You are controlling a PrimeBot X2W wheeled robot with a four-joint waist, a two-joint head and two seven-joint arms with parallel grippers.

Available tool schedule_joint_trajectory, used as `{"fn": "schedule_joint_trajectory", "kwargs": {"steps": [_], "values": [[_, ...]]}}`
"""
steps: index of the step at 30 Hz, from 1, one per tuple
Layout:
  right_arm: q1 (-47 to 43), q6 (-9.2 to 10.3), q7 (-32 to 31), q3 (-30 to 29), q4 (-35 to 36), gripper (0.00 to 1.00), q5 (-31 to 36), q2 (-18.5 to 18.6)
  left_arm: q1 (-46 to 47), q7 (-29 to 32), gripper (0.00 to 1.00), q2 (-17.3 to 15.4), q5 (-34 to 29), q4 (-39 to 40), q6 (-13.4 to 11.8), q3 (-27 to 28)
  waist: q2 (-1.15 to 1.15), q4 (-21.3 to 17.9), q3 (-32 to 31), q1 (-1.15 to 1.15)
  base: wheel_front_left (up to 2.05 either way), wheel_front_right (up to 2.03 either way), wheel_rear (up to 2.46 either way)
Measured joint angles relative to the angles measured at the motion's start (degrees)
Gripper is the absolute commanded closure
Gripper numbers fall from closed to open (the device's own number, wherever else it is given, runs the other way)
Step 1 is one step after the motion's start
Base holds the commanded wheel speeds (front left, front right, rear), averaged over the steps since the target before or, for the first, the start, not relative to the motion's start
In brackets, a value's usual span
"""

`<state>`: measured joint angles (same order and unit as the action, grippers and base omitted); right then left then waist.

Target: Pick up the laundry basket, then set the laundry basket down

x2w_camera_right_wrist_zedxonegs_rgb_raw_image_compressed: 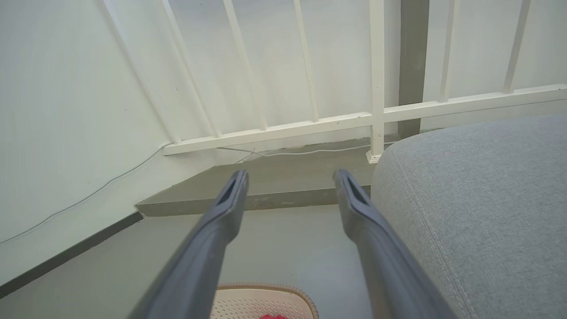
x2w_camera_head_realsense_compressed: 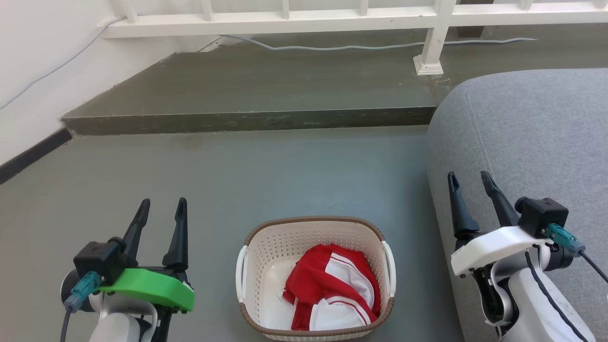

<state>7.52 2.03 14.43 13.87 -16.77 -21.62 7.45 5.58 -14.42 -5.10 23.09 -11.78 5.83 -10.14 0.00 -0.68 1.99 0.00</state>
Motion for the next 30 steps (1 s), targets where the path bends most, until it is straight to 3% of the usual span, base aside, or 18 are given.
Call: {"fn": "schedule_joint_trajectory", "kwargs": {"steps": [14,15,22,30], "values": [[-0.99,-0.97,0.00,-1.01,0.01,0.00,1.01,-0.41,-0.99,0.00,0.00,0.52,-0.67,0.03,0.75,0.64,0.00,-0.07,0.02,0.00,0.00,0.00,0.00],[-0.99,-1.01,0.00,-1.08,0.01,1.00,1.02,-0.44,-1.00,0.00,1.00,0.53,-0.67,-0.03,0.82,0.57,0.00,-0.07,0.02,0.00,0.00,0.00,0.00],[-3.61,-0.96,-0.20,-0.70,-2.76,1.00,0.62,-1.26,-2.71,0.26,1.00,1.16,-0.14,-2.92,0.96,0.33,0.00,-0.08,0.00,0.00,0.00,0.00,0.00],[-3.52,-1.51,-1.83,-2.67,-2.79,1.00,-4.08,-1.66,-2.72,1.45,1.00,1.29,4.56,-3.00,0.96,1.09,0.00,-0.01,-0.18,0.00,0.00,0.00,0.00]]}}
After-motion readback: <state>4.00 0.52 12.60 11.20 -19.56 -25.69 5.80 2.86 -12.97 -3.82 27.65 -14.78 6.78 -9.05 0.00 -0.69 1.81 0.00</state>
